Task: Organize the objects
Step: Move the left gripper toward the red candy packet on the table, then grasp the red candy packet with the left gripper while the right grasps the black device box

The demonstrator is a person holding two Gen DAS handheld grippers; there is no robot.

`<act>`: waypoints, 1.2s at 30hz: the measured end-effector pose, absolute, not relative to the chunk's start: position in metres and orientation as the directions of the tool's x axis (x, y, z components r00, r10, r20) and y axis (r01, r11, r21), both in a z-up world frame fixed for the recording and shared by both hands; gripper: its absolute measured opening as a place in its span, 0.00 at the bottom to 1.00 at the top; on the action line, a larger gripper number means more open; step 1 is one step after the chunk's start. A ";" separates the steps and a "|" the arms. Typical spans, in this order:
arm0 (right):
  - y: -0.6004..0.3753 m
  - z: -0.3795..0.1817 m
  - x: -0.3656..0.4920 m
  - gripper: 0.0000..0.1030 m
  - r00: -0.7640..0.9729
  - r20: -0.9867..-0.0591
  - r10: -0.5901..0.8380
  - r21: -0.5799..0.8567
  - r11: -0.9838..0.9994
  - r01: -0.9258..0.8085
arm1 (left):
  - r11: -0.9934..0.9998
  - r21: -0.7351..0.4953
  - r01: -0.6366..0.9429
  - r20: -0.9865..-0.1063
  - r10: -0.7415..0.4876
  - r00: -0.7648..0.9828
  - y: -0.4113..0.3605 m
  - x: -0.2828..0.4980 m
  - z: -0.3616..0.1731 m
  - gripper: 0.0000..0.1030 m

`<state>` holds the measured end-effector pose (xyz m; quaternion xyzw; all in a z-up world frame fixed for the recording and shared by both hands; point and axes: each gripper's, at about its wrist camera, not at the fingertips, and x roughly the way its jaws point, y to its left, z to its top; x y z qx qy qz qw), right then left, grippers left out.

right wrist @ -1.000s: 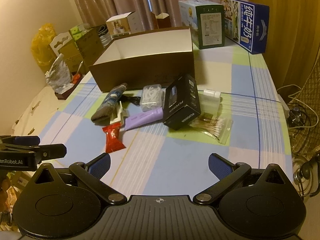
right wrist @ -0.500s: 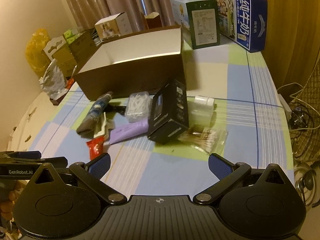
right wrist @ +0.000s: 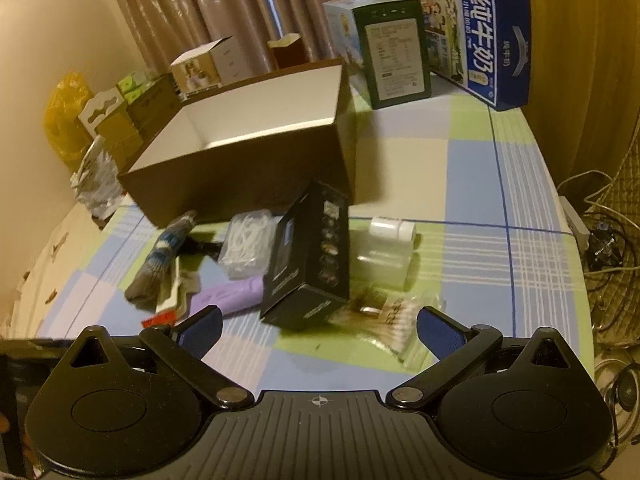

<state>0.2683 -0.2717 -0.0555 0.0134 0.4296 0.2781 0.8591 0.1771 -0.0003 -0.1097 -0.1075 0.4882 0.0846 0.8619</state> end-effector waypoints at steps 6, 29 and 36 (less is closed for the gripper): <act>-0.284 -0.061 0.289 0.98 0.486 -0.721 0.495 0.282 0.849 -0.446 | 0.952 -0.091 -0.293 -0.873 0.065 0.483 0.002 0.193 -0.130 0.60; -0.282 -0.096 0.351 0.62 0.368 -0.677 0.638 0.420 0.745 -0.519 | 0.923 -0.088 -0.375 -0.827 0.142 0.543 0.005 0.184 -0.108 0.21; -0.260 -0.115 0.371 0.52 0.322 -0.678 0.660 0.475 0.728 -0.494 | 0.909 -0.073 -0.410 -0.808 0.187 0.559 0.028 0.175 -0.086 0.21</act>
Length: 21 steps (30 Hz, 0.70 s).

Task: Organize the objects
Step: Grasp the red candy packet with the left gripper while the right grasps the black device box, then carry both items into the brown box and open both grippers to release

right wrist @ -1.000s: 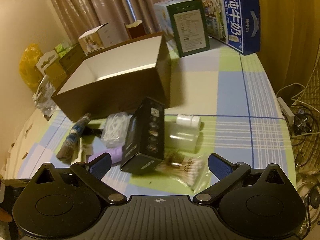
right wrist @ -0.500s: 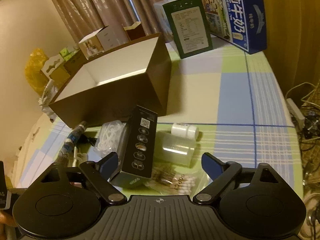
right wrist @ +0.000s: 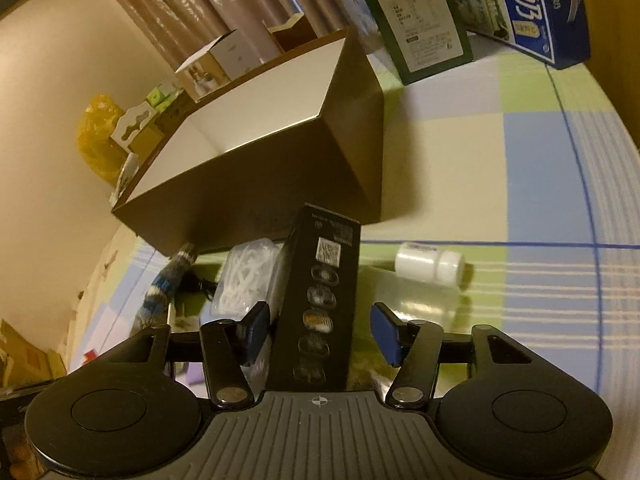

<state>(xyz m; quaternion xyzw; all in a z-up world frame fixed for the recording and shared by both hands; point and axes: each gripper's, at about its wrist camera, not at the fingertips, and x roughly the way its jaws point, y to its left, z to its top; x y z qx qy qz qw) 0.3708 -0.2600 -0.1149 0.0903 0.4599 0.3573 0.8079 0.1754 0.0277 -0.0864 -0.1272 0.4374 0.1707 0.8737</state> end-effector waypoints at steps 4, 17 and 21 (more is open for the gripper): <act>-0.249 -0.123 0.382 0.49 0.311 -0.686 0.657 0.495 0.736 -0.462 | 0.912 -0.076 -0.404 -0.811 0.179 0.558 0.041 0.178 -0.084 0.21; -0.208 -0.102 0.363 0.39 0.359 -0.736 0.574 0.411 0.800 -0.437 | 0.968 -0.116 -0.221 -0.788 0.046 0.614 0.084 0.223 -0.062 0.21; -0.201 -0.081 0.348 0.39 0.390 -0.730 0.561 0.387 0.810 -0.440 | 0.980 -0.123 -0.159 -0.770 0.007 0.638 0.096 0.240 -0.049 0.21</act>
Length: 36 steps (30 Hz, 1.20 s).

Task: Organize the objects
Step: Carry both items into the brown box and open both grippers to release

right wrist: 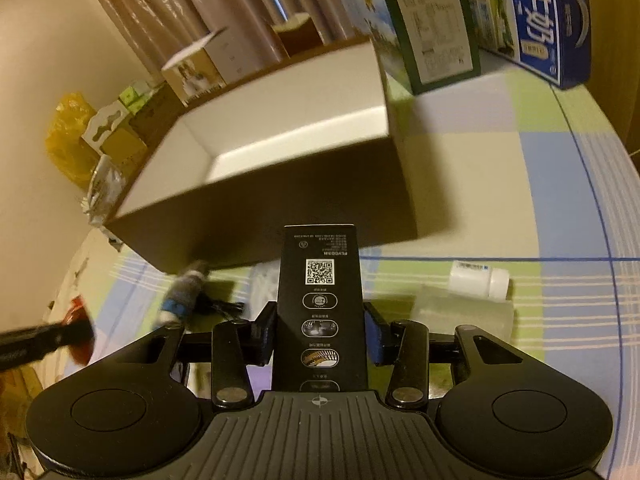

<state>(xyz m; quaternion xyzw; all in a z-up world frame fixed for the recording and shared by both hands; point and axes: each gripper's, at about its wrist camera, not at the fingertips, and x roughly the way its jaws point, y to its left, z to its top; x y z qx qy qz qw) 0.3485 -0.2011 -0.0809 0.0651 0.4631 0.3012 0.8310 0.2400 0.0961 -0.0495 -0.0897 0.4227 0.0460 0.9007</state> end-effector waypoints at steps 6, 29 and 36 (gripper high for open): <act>-0.188 -0.039 0.336 0.39 0.448 -0.699 0.557 0.356 0.815 -0.458 | 0.990 -0.123 -0.075 -0.743 -0.041 0.668 0.108 0.271 -0.035 0.21; -0.107 -0.005 0.500 0.39 0.584 -0.663 0.469 0.261 0.875 -0.407 | 0.998 -0.046 -0.040 -0.752 -0.008 0.660 0.139 0.458 -0.045 0.21; -0.080 -0.052 0.550 0.39 0.584 -0.722 0.371 0.146 0.907 -0.395 | 0.997 -0.025 -0.071 -0.773 0.026 0.634 0.145 0.492 -0.064 0.21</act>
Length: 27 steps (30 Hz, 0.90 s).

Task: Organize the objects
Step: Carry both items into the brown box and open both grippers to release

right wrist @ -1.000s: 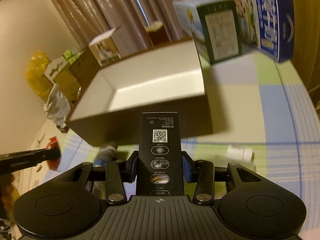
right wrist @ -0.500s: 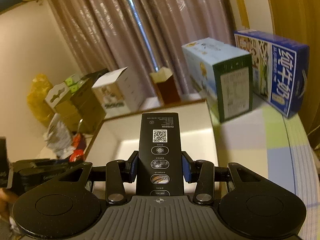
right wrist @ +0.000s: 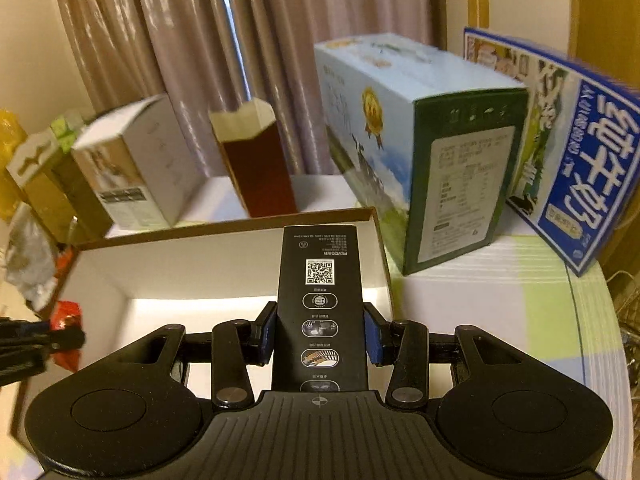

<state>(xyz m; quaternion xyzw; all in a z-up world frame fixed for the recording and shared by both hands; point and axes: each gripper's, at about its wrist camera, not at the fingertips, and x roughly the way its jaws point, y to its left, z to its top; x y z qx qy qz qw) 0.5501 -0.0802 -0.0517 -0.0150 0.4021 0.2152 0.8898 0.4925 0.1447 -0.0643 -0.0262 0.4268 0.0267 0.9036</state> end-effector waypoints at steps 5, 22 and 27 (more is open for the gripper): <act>-0.067 -0.069 0.569 0.39 0.598 -0.727 0.337 0.086 0.909 -0.407 | 0.997 -0.001 -0.077 -0.774 0.048 0.632 0.145 0.508 -0.070 0.21; -0.078 -0.060 0.566 0.67 0.613 -0.676 0.409 0.096 0.874 -0.477 | 0.996 0.063 -0.062 -0.765 0.088 0.639 0.141 0.535 -0.083 0.36; -0.085 -0.050 0.545 0.85 0.601 -0.651 0.464 0.131 0.848 -0.514 | 0.996 0.062 -0.065 -0.757 0.090 0.647 0.141 0.527 -0.073 0.58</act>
